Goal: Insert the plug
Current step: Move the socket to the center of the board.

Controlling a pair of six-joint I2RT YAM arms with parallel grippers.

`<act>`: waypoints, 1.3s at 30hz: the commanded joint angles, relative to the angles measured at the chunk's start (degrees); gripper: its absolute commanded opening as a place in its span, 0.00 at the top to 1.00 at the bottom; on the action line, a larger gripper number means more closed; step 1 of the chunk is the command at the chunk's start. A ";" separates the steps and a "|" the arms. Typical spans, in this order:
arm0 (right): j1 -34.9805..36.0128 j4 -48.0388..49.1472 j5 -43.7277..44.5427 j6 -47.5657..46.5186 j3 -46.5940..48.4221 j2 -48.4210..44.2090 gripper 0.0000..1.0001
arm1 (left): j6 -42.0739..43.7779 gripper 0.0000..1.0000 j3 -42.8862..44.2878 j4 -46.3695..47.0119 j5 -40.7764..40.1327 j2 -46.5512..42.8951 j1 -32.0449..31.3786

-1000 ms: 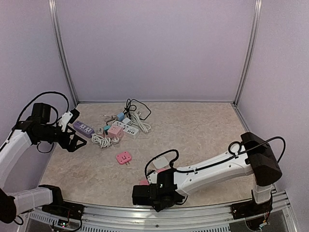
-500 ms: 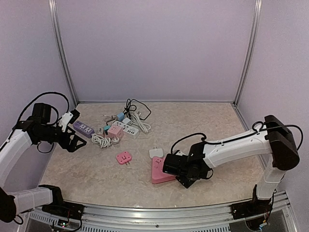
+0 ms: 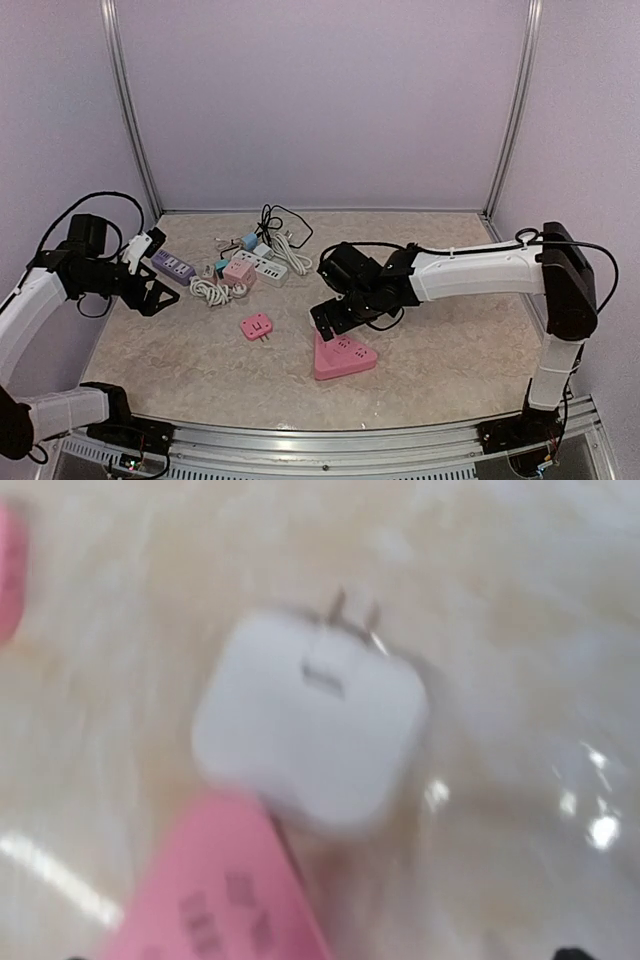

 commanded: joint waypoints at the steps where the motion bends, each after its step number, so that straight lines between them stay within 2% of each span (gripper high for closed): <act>1: -0.29 -0.13 -5.25 3.32 6.50 7.58 0.00 | 0.65 0.01 -1.11 -0.88 -0.37 -1.37 0.26; 4: -0.26 -1.96 -5.33 4.20 8.50 10.40 0.03 | 0.69 0.01 -1.26 -0.69 -0.43 -1.31 0.32; 9: 1.01 -2.80 -5.98 4.61 8.01 12.03 0.16 | 0.82 0.01 -1.44 -0.47 -0.52 -0.97 0.36; 18: 7.68 -5.75 -8.80 -4.72 11.62 16.81 0.25 | 0.87 0.01 -1.48 -0.42 -0.65 -0.95 0.40; 22: 10.45 -6.89 -10.51 -8.57 11.85 16.95 0.27 | 0.92 0.01 -1.48 -0.42 -0.77 -1.30 0.35; 28: 14.99 -7.32 -12.00 -16.41 12.74 15.10 0.24 | 0.92 0.01 -1.53 -0.42 -0.70 -1.01 0.35; 30: 15.00 -6.75 -12.85 -16.89 12.80 13.78 0.22 | 0.87 0.01 -1.51 -0.43 -0.78 -0.82 0.37; 35: 13.72 -8.77 -7.00 -15.47 14.76 10.69 0.12 | 0.97 0.01 -1.59 -0.42 -0.96 -0.77 0.40; 39: 11.69 -7.84 -5.81 -12.62 10.96 8.68 0.08 | 1.01 0.01 -1.77 -0.41 -1.05 -0.61 0.40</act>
